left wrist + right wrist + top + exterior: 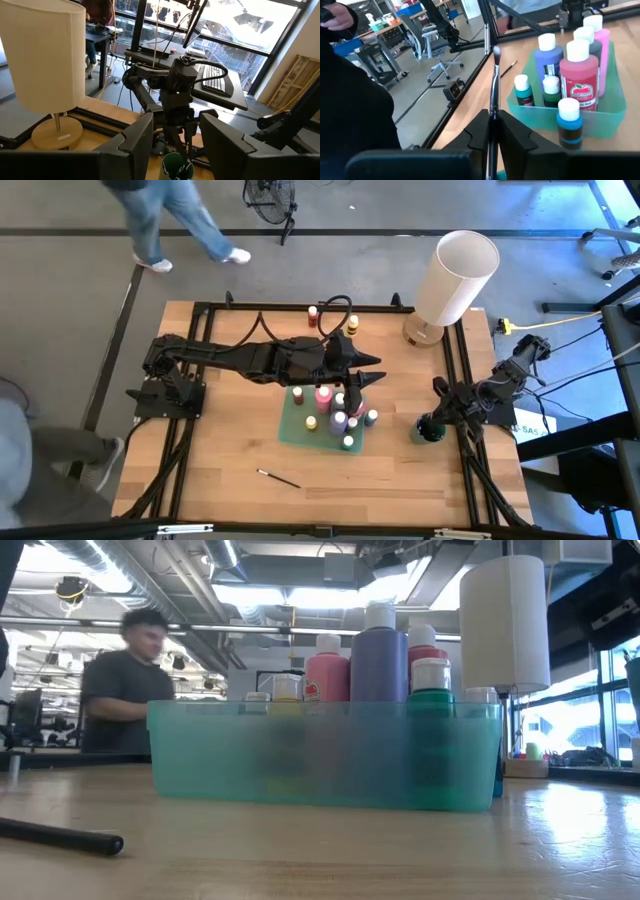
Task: Pick & Place Paint Supplies
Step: Put the black eyeshadow brush into the green cup, then put the small blue paint bottle into the light green bin
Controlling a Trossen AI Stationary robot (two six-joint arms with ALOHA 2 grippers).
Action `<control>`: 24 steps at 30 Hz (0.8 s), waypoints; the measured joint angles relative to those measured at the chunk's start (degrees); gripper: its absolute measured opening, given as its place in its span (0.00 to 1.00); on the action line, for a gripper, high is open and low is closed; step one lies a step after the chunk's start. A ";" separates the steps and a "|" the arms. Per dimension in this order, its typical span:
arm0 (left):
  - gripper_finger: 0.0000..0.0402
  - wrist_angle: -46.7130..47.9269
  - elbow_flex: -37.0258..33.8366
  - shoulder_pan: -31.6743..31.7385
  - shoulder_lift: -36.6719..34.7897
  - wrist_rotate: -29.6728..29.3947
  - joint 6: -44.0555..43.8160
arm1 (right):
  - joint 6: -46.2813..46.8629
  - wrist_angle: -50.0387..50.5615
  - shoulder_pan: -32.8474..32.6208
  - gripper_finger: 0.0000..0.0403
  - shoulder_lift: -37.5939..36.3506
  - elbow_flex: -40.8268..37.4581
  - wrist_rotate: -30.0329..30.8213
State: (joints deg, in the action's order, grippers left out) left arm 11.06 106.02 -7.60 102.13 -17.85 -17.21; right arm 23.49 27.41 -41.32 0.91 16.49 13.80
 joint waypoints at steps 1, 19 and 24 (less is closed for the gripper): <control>0.40 0.01 0.00 0.00 0.00 0.00 0.00 | 0.11 0.29 0.00 0.10 0.00 0.00 -0.02; 0.40 -0.06 0.00 -0.22 0.00 0.00 -0.07 | 2.25 0.86 0.00 0.13 0.04 0.00 1.22; 0.40 -0.04 0.00 -0.24 0.00 2.32 -0.07 | 3.17 -1.33 0.00 0.13 0.04 0.00 1.18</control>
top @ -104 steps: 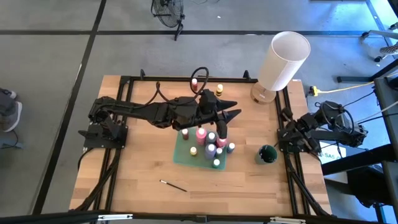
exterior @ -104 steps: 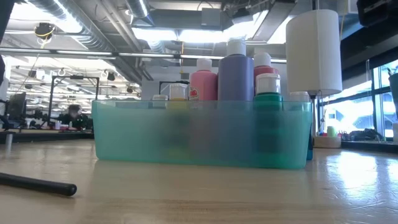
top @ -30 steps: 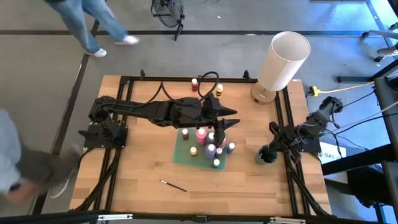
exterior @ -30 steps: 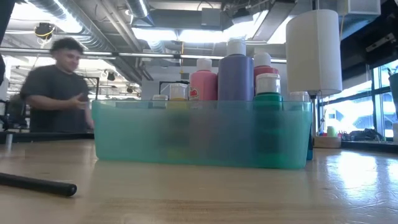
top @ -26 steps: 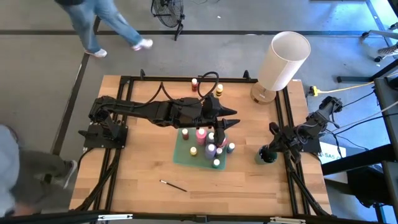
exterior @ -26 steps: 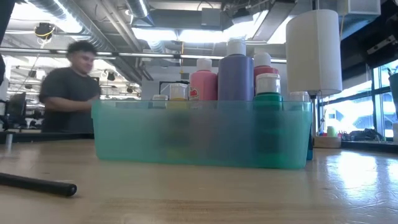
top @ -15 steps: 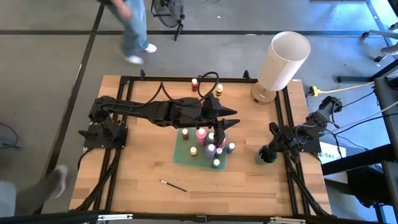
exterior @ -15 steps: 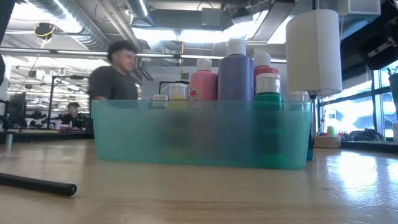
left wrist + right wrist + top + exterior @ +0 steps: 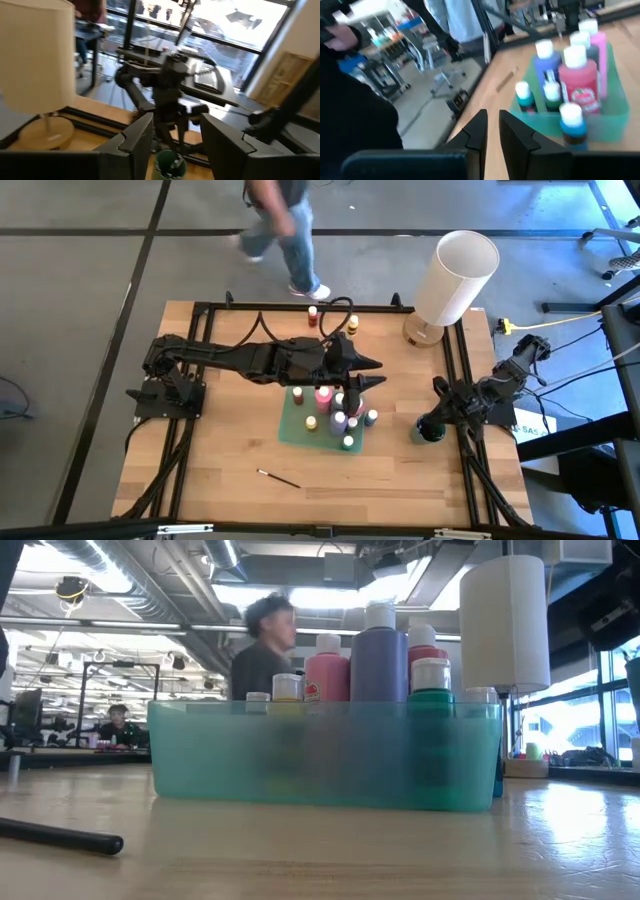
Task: Pick & Place Paint Supplies
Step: Put the small blue paint bottle into the light green bin
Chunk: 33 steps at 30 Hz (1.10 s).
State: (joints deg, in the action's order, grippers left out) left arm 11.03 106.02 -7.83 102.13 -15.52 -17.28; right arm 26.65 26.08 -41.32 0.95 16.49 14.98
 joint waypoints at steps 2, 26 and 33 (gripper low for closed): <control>0.40 0.00 0.00 0.02 0.00 2.42 0.00 | -0.03 -2.87 0.00 0.13 0.00 0.00 -0.28; 0.40 7.73 0.09 -0.34 -2.36 20.40 -0.09 | -14.39 -40.15 -0.01 0.44 17.06 8.40 -7.70; 0.40 11.43 0.07 -0.82 -4.31 20.63 0.44 | -18.15 -32.79 -0.04 0.53 29.87 21.92 -9.69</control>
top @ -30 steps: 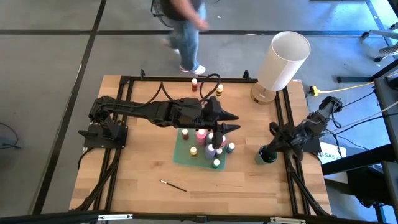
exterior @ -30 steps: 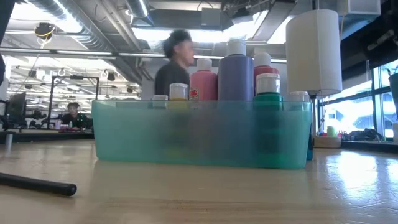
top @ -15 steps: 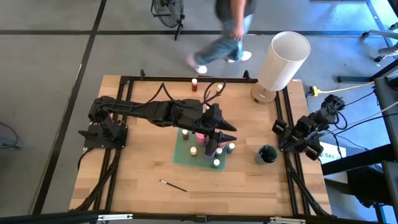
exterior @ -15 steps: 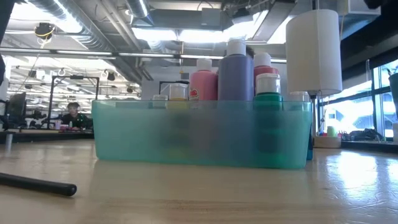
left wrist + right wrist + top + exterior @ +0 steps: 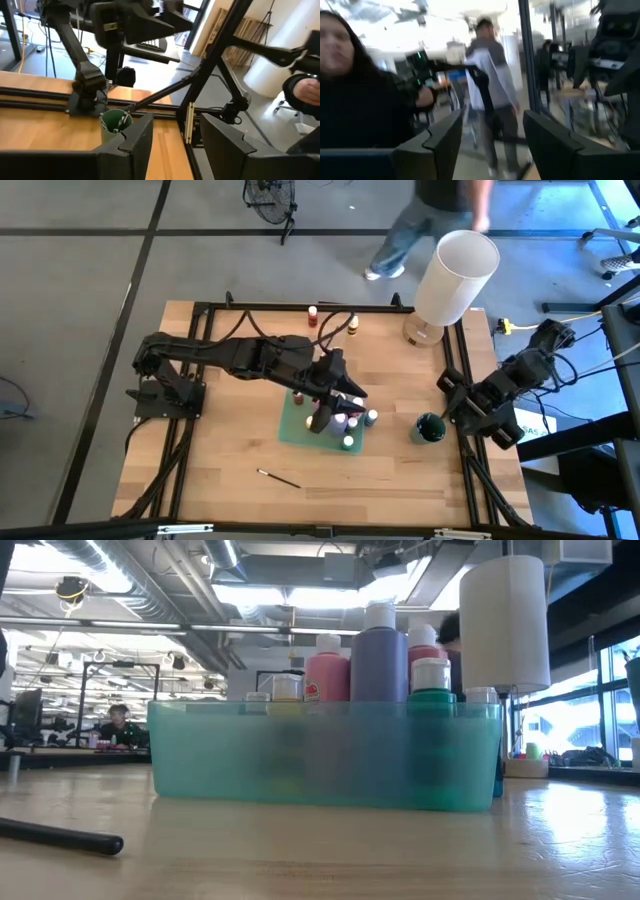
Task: Pick & Place Paint Supplies
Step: Put the small blue paint bottle into the light green bin
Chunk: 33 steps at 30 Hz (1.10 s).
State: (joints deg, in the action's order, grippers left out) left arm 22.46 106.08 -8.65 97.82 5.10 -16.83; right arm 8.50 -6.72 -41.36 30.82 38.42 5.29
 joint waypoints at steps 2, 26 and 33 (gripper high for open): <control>0.40 1.43 -0.01 0.01 -0.35 -0.19 0.07 | 0.12 6.39 0.00 0.54 2.83 4.83 0.01; 0.40 19.82 -0.04 1.64 -9.00 -16.07 5.34 | 10.67 81.55 2.48 0.54 32.91 50.97 14.26; 0.40 22.45 -0.04 1.76 -12.25 -18.53 11.51 | 16.17 80.71 4.33 0.54 37.81 50.97 14.15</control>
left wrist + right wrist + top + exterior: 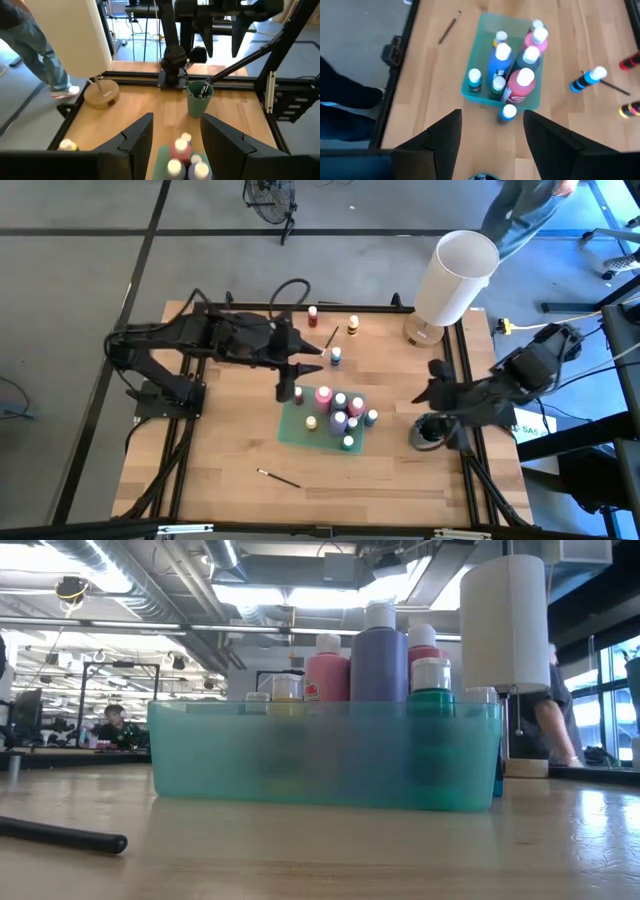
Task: Pick & Place Paint Supplies
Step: Put the small blue paint bottle into the light green bin
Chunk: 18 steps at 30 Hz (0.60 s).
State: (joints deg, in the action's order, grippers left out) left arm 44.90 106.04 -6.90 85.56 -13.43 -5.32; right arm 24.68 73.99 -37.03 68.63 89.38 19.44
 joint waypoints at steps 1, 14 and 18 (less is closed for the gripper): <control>0.40 1.20 0.00 0.00 -0.66 0.04 0.00 | 0.33 -0.04 0.52 0.54 0.77 0.00 -0.04; 0.40 13.05 0.00 -0.85 -9.15 -0.06 -3.96 | 4.98 -3.45 10.04 0.54 7.40 0.00 -5.99; 0.40 15.94 0.00 -2.36 -10.52 -0.07 -4.08 | 9.10 -2.07 11.31 0.54 7.53 0.00 -5.72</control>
State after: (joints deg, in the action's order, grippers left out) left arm 60.84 106.04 -9.26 75.05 -13.50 -9.40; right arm 33.78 71.92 -25.72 76.16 89.38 13.72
